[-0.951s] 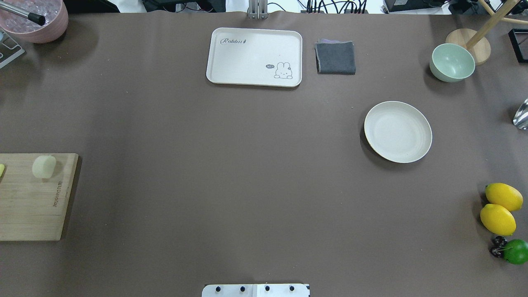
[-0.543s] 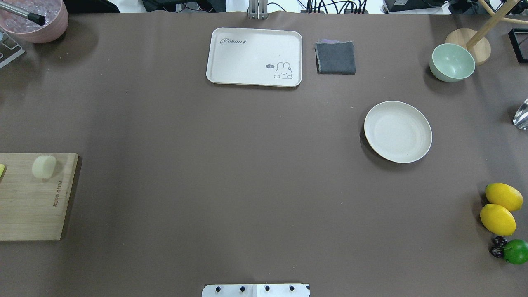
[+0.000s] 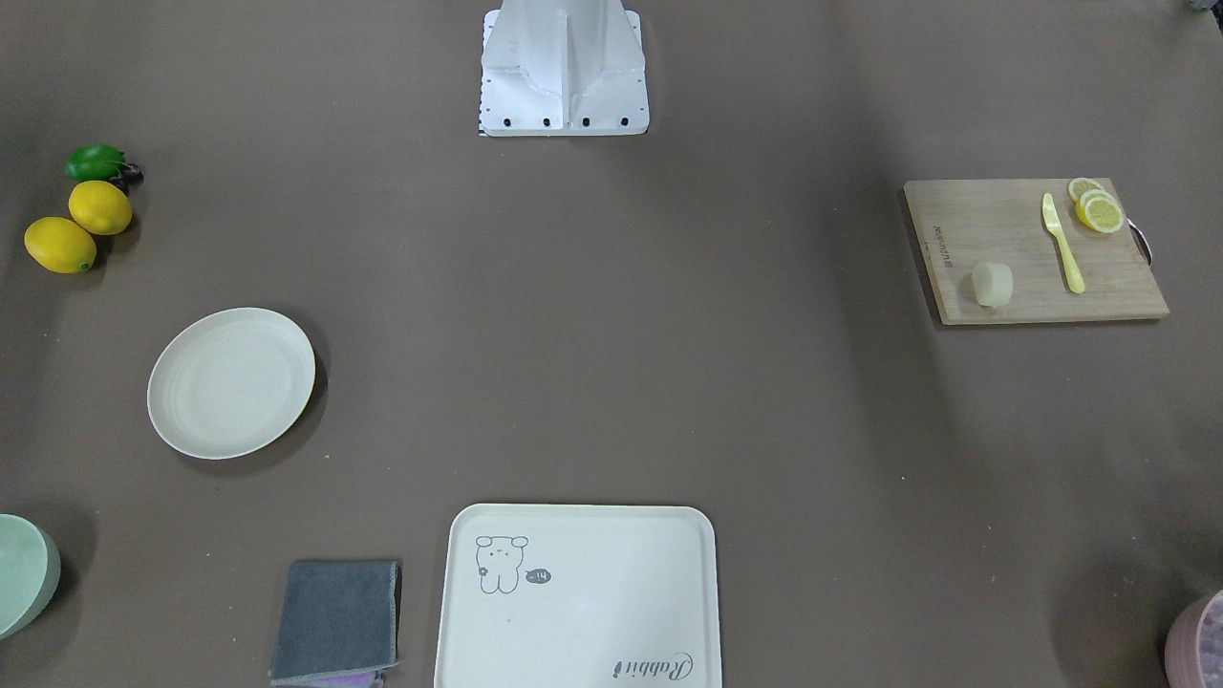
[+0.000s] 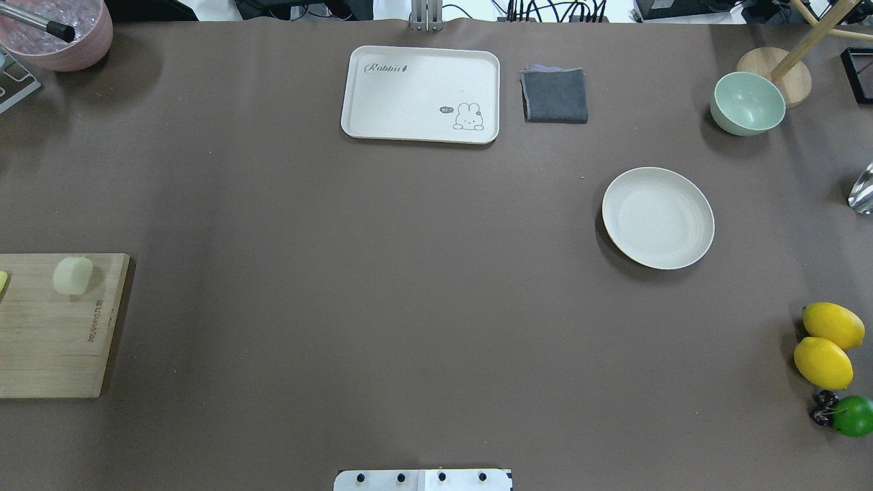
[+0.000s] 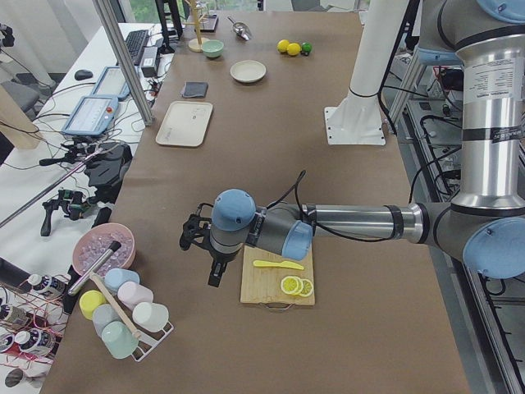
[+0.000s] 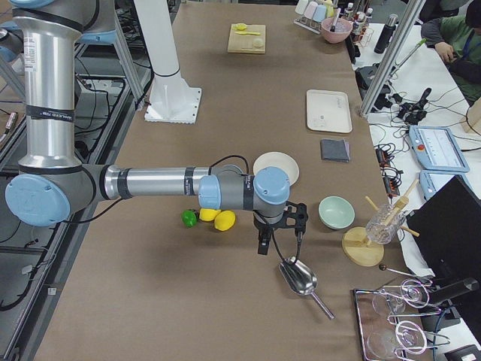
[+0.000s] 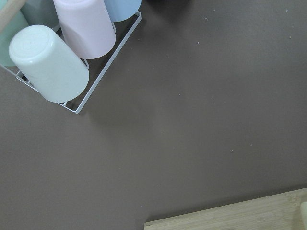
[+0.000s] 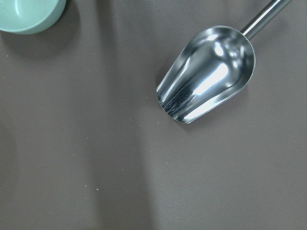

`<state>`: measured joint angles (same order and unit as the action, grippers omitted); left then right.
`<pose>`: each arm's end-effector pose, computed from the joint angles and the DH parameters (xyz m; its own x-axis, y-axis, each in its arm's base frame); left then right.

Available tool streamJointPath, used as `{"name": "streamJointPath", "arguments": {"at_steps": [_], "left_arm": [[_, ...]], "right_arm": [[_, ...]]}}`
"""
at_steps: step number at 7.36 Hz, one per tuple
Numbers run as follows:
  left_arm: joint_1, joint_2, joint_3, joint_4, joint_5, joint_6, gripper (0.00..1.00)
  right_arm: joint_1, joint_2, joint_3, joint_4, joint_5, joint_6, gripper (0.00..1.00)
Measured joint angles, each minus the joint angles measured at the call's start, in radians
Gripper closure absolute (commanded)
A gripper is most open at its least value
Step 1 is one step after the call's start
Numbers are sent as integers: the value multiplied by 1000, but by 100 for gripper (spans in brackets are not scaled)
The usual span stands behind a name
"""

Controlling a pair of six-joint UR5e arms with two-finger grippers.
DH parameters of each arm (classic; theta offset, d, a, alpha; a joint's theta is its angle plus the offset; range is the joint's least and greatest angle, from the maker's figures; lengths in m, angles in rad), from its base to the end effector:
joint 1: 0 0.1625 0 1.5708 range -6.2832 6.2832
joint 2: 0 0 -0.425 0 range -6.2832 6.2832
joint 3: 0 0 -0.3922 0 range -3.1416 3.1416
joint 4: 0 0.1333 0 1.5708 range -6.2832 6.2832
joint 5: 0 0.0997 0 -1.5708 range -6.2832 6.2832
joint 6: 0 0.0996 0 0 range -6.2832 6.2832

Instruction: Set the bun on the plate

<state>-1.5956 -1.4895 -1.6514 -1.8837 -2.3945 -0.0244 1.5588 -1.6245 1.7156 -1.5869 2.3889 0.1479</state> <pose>-0.0719 -0.4717 0.6202 0.6841 0.1852 -0.7055 0.0403 0.9562 0.2900 0.0549 -0.4730 0.6116 0.6772 0.0847 0.7309 -0.0888 0.9955 -0.0331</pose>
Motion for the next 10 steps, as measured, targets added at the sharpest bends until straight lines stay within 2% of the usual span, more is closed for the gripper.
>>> {"name": "streamJointPath", "arguments": {"at_steps": [3, 5, 7, 8, 10], "left_arm": [[-1, 7, -3, -1, 1, 0, 2], [-1, 8, -4, -2, 1, 0, 2], [-4, 11, -8, -4, 2, 0, 2], [-6, 15, -13, -4, 1, 0, 2], [-9, 19, -17, -5, 0, 1, 2]], "right_arm": [[-40, 6, 39, 32, -80, 33, 0], [-42, -6, 54, 43, -72, 53, 0], [-54, 35, 44, 45, -42, 156, 0], [-83, 33, 41, 76, -60, 187, 0], [-161, 23, 37, 214, -71, 212, 0]]}}
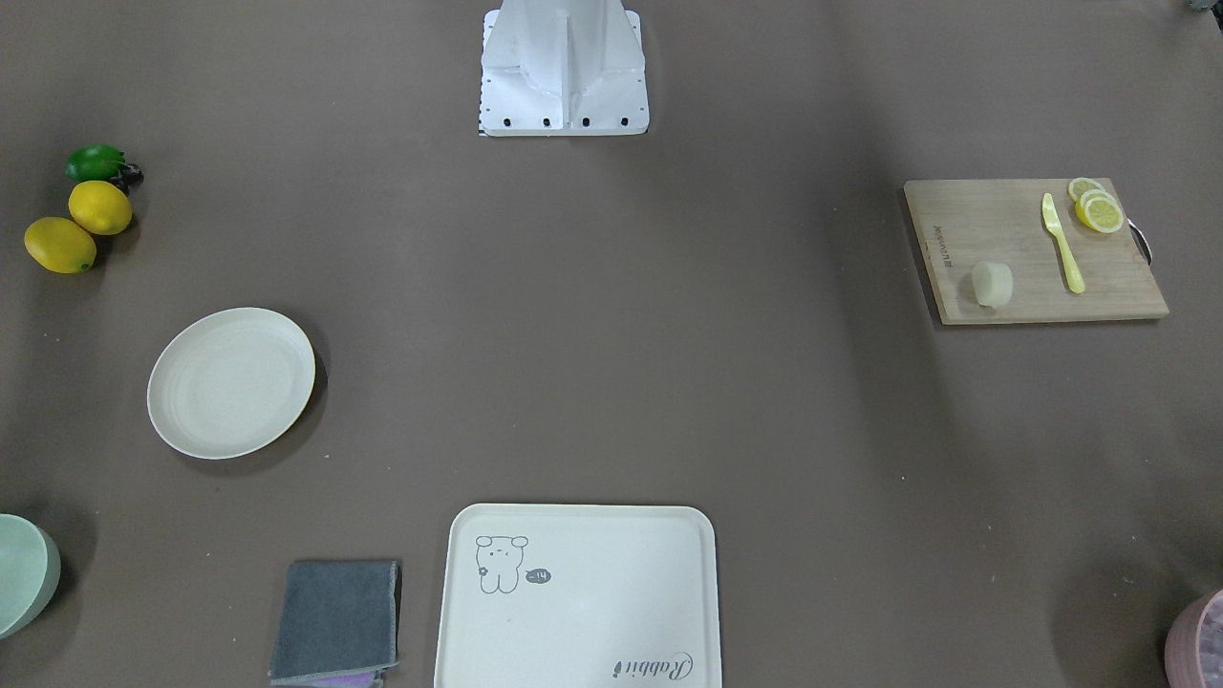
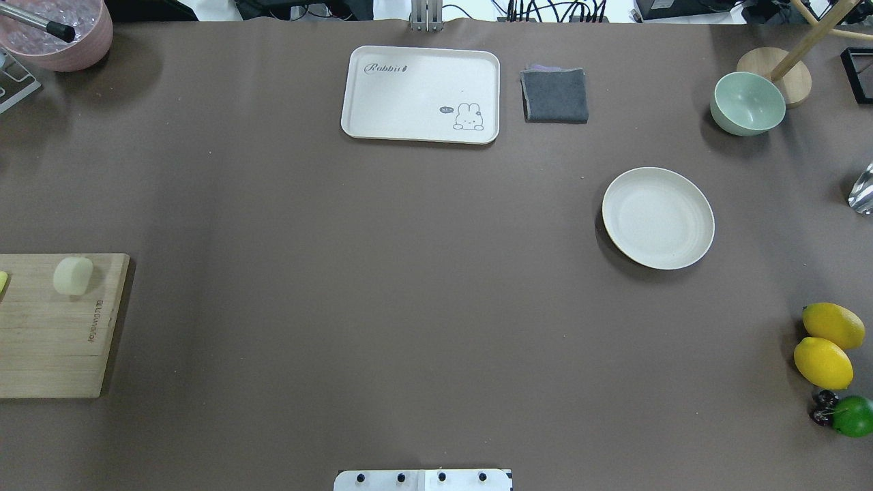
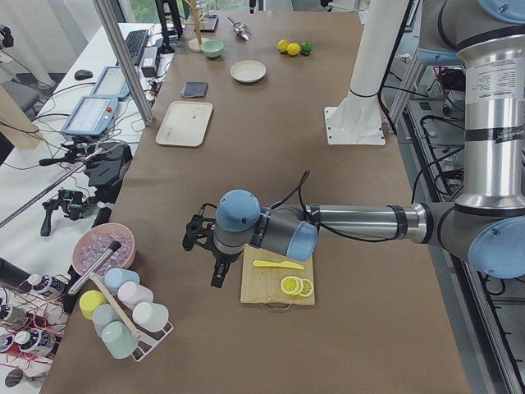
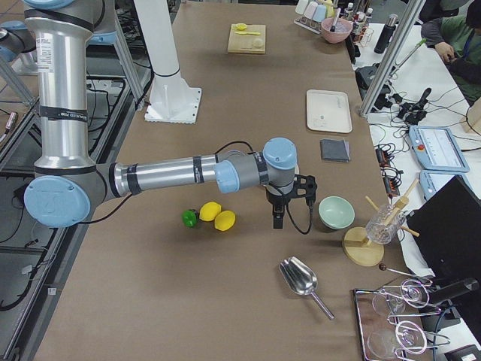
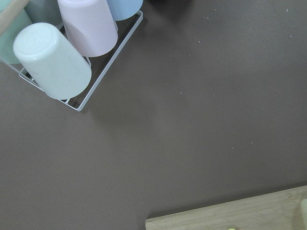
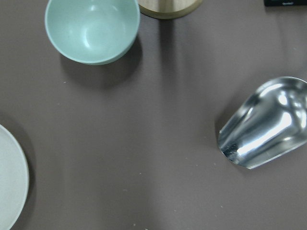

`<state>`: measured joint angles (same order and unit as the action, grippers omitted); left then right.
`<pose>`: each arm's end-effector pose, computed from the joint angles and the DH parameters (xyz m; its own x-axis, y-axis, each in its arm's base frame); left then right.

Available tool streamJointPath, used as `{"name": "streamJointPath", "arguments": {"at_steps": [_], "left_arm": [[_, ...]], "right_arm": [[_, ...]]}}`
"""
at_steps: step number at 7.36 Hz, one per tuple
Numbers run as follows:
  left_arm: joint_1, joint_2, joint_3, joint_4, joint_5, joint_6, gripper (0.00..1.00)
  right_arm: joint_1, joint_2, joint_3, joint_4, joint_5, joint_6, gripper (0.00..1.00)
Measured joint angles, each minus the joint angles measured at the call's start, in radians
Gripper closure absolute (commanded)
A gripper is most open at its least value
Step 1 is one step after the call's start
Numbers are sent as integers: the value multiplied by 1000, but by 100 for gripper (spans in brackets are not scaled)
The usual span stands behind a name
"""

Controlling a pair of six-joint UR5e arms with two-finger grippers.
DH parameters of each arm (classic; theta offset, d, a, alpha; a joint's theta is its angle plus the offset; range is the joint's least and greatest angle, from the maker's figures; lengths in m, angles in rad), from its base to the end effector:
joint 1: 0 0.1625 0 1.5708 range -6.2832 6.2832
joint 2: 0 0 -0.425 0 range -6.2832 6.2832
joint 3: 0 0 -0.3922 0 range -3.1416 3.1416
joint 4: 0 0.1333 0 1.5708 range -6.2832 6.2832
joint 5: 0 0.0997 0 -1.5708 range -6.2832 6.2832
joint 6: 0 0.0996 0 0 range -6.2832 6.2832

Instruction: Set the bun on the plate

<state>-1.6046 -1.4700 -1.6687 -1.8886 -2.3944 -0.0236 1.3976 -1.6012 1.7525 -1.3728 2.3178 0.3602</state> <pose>-0.0759 -0.4629 0.6200 0.6859 0.1816 -0.7046 0.0483 0.9548 0.2932 -0.0204 -0.4974 0.5627 0.6959 -0.0065 0.7181 -0.0891 0.9915 0.0953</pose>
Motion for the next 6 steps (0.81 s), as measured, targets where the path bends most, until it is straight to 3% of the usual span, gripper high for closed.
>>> {"name": "streamJointPath", "arguments": {"at_steps": [4, 6], "left_arm": [[-4, 1, -1, -1, 0, 1, 2], [-4, 2, 0, -1, 0, 1, 2]], "right_arm": [[-205, 39, -56, 286, -15, 229, 0], [-326, 60, -145, 471, -96, 437, 0]]}}
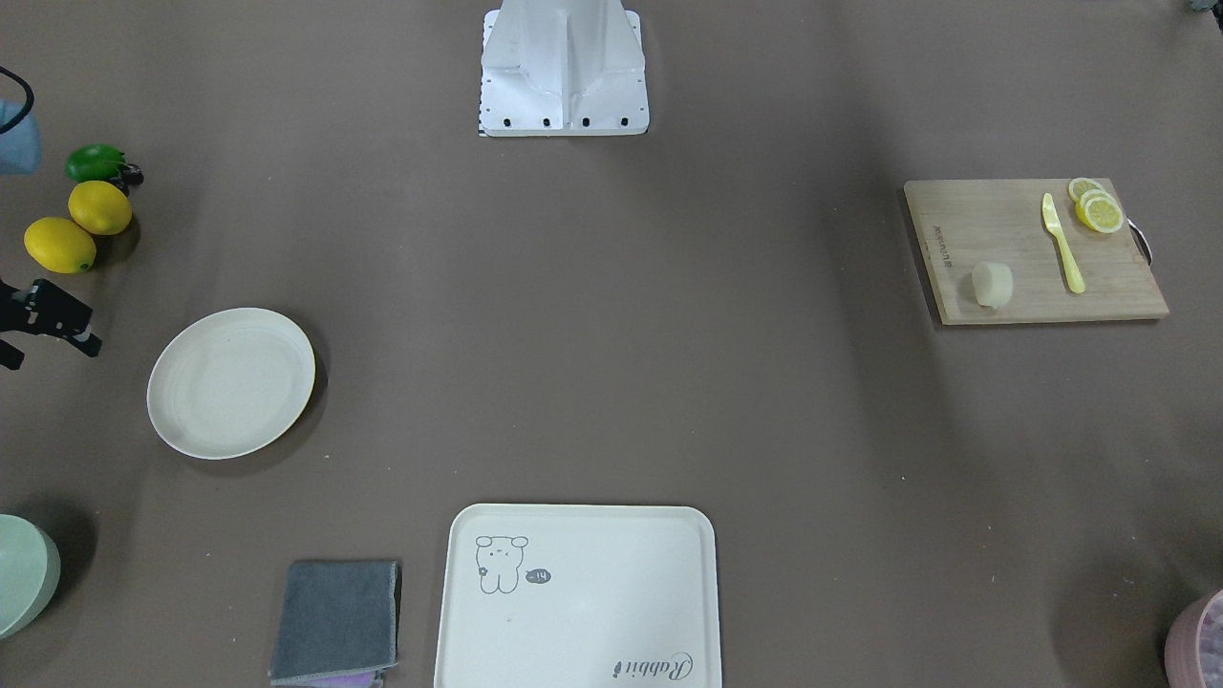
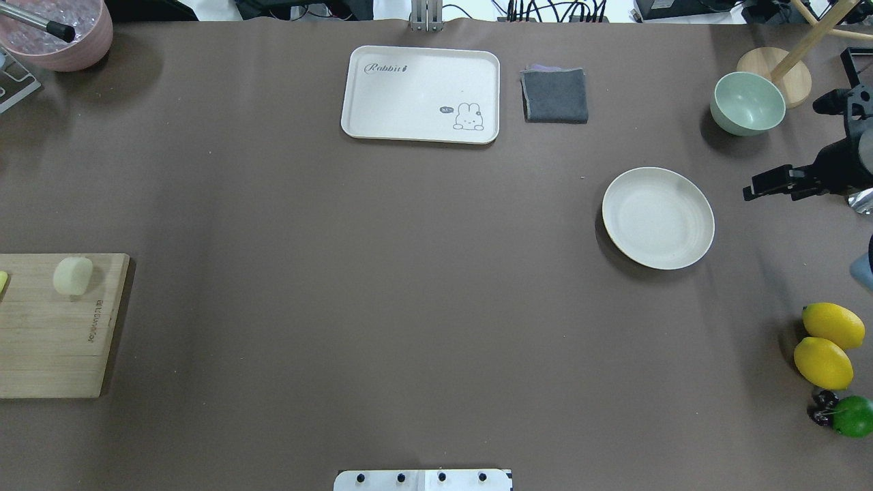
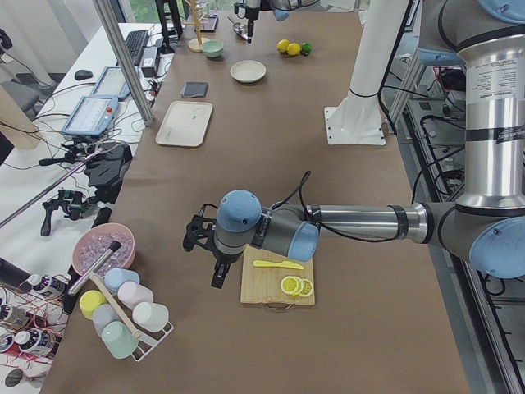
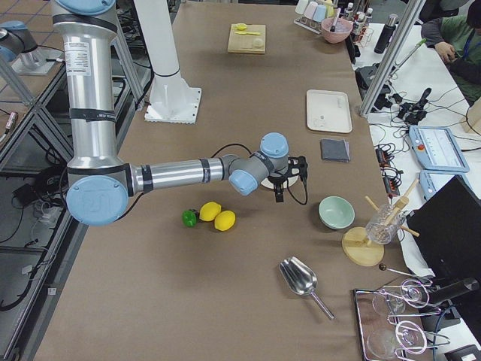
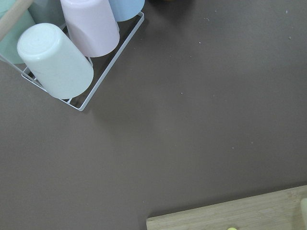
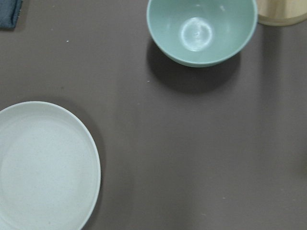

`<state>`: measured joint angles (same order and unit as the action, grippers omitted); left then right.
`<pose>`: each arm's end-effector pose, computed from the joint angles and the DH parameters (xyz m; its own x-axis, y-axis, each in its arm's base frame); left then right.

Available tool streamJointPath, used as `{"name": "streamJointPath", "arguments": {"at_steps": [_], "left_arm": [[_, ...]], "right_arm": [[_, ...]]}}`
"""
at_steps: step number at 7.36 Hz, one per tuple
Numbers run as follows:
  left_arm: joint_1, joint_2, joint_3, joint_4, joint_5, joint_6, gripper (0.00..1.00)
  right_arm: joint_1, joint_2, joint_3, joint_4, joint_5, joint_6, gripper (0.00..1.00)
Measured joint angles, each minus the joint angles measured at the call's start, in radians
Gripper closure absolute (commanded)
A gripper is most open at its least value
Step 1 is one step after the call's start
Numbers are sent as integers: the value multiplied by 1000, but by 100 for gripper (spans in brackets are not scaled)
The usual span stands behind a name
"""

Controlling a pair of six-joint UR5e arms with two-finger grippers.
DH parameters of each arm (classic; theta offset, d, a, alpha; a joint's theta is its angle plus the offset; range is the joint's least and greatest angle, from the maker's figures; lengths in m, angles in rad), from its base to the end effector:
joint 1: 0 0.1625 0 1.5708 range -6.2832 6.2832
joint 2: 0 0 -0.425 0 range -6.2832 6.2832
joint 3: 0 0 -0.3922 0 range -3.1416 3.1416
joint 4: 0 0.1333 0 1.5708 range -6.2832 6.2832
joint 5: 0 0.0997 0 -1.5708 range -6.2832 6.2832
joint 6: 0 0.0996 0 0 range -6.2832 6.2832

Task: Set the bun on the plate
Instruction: 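Reach the right gripper to the rim of the white plate and grasp it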

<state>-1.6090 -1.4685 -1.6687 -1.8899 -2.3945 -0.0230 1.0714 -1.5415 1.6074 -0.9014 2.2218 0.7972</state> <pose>-0.0779 -0.4619 0.6205 0.6867 0.1791 -0.7046 0.0521 0.9546 0.2934 -0.1902 -0.5010 0.5534 0.6060 -0.0497 0.7939 -0.1122 0.9827 0.1472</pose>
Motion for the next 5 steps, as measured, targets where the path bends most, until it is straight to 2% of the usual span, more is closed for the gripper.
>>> {"name": "streamJointPath", "arguments": {"at_steps": [2, 4, 5], "left_arm": [[0, 0, 2, 0, 0, 0, 2], [0, 0, 4, 0, 0, 1, 2], [-1, 0, 4, 0, 0, 1, 2]], "right_arm": [[-113, 16, -31, 57, -88, 94, 4], [-158, 27, -39, 64, -113, 111, 37], [-164, 27, -41, 65, -114, 113, 71]]}}
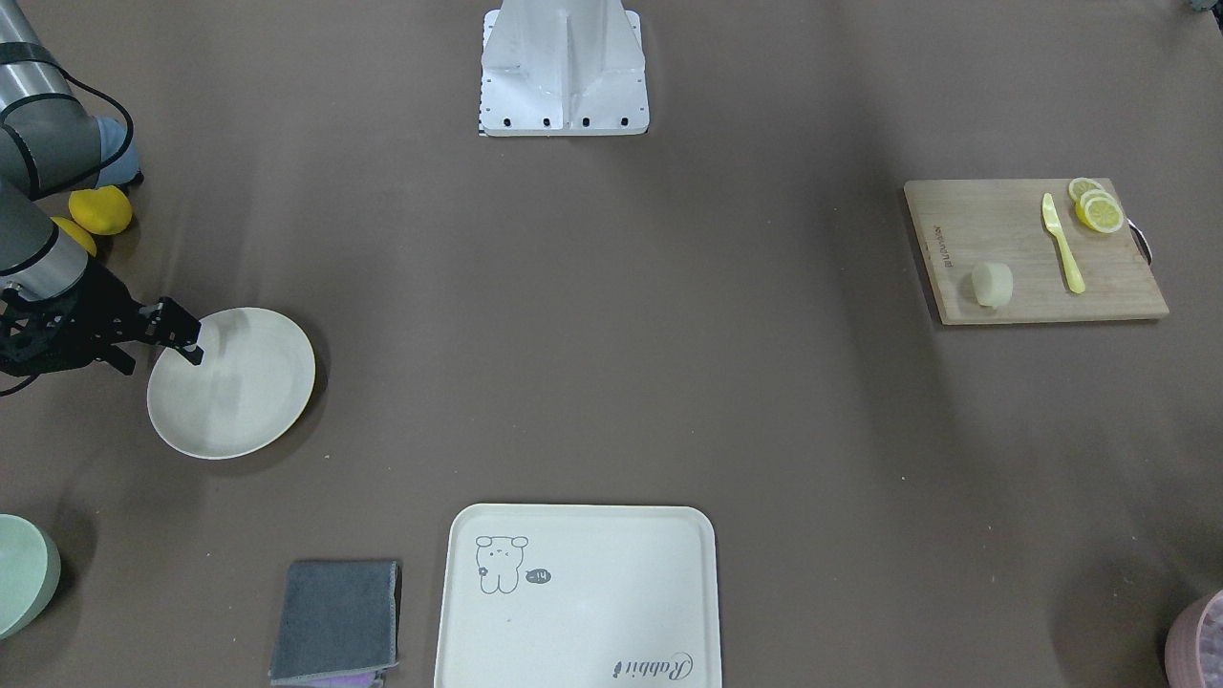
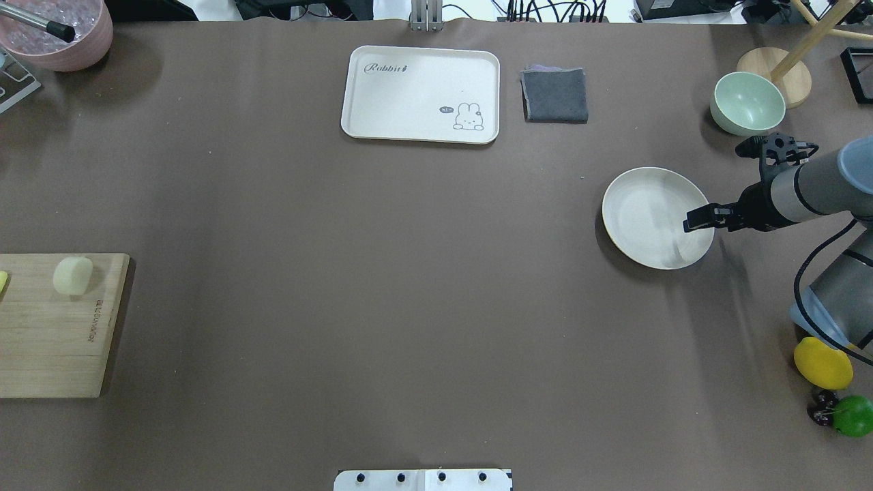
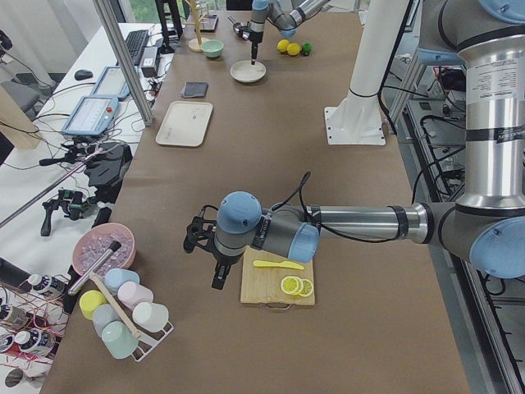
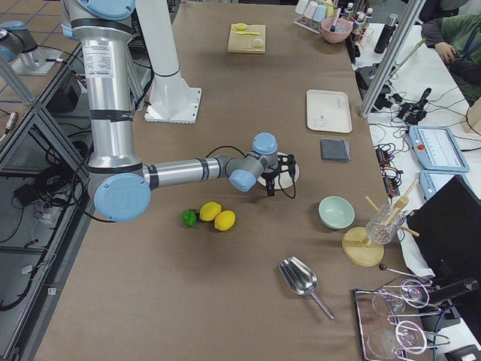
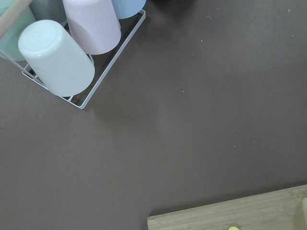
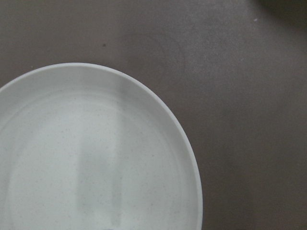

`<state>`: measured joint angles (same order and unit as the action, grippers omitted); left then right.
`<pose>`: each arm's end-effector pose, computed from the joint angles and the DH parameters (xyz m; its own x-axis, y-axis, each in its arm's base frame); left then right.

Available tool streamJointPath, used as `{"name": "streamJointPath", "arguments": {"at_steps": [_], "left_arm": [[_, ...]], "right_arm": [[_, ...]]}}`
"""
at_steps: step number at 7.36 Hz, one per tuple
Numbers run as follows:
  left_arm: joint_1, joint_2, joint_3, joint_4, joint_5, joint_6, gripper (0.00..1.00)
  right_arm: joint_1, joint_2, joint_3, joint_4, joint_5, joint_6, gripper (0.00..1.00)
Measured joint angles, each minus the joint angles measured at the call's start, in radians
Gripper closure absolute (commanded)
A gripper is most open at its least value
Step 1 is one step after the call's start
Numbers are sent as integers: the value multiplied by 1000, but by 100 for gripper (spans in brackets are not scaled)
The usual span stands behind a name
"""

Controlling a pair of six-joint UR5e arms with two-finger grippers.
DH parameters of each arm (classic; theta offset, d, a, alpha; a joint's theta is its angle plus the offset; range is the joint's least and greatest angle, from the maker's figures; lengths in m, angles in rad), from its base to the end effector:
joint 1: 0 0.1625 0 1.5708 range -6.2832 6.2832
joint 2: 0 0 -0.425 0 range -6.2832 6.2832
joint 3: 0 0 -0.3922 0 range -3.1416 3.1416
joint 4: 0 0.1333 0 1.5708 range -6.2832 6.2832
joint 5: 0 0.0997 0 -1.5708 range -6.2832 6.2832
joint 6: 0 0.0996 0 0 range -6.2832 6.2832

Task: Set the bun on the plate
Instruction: 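Reach the right gripper to the rim of the white plate and grasp it, then drag the white plate with the right gripper toward the table centre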

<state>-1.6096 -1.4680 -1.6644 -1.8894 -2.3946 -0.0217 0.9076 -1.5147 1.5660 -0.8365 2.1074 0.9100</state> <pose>-0.0782 -0.4615 0.6230 0.6866 0.1762 -0.7053 0.0519 0.9558 0.2893 -0.2715 -0.4814 0.5567 0.6227 -0.0598 0.7802 -0.0918 0.9846 0.1487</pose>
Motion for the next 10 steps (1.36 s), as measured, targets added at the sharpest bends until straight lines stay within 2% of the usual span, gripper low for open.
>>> {"name": "streamJointPath", "arguments": {"at_steps": [1, 6, 7, 10], "left_arm": [[-1, 0, -1, 1, -1, 1, 2], [-1, 0, -4, 1, -3, 2, 2], [-1, 0, -4, 1, -4, 2, 2], [-1, -1, -6, 0, -7, 2, 2]], "right_arm": [[-1, -1, 0, 0, -1, 1, 99], [8, 10, -3, -3, -17, 30, 100], [29, 20, 5, -3, 1, 62, 100], [114, 99, 27, -6, 151, 126, 100]]}}
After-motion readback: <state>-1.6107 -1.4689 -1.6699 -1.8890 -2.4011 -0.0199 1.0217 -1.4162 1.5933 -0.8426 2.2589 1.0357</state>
